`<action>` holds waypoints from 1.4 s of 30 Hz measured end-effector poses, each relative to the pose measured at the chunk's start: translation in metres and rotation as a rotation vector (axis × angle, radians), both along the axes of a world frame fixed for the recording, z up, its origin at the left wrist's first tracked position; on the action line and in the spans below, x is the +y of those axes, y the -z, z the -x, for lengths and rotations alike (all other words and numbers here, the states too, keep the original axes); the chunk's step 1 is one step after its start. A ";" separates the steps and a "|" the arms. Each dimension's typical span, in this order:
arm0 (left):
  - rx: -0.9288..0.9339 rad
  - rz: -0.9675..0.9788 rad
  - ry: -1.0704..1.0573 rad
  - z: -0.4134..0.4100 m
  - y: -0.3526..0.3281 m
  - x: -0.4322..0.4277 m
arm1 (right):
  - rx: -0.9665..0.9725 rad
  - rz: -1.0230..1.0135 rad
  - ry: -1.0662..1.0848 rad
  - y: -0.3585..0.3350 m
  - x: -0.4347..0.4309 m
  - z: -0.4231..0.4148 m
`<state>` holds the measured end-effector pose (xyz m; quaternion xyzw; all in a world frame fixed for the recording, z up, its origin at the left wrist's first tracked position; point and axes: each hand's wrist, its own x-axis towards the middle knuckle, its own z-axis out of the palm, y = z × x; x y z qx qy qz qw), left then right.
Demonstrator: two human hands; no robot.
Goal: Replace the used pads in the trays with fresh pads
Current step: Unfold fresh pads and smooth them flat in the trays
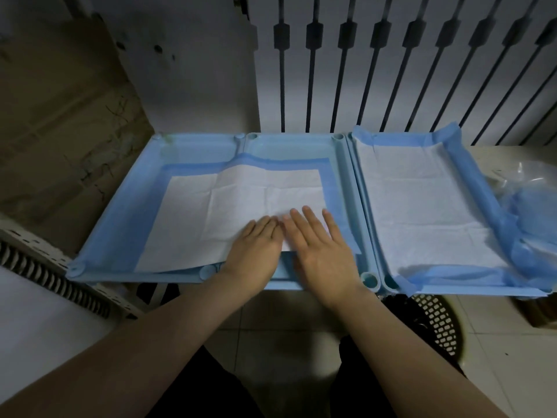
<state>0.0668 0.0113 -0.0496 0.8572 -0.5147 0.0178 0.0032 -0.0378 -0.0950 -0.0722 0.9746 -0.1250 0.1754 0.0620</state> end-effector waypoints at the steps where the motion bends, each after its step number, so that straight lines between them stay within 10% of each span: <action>1: -0.001 0.004 0.006 0.001 0.000 0.000 | -0.023 0.004 -0.018 0.002 0.003 -0.006; 42: -0.154 0.101 -0.295 -0.106 0.000 0.202 | 0.363 0.008 -0.055 -0.050 0.106 -0.089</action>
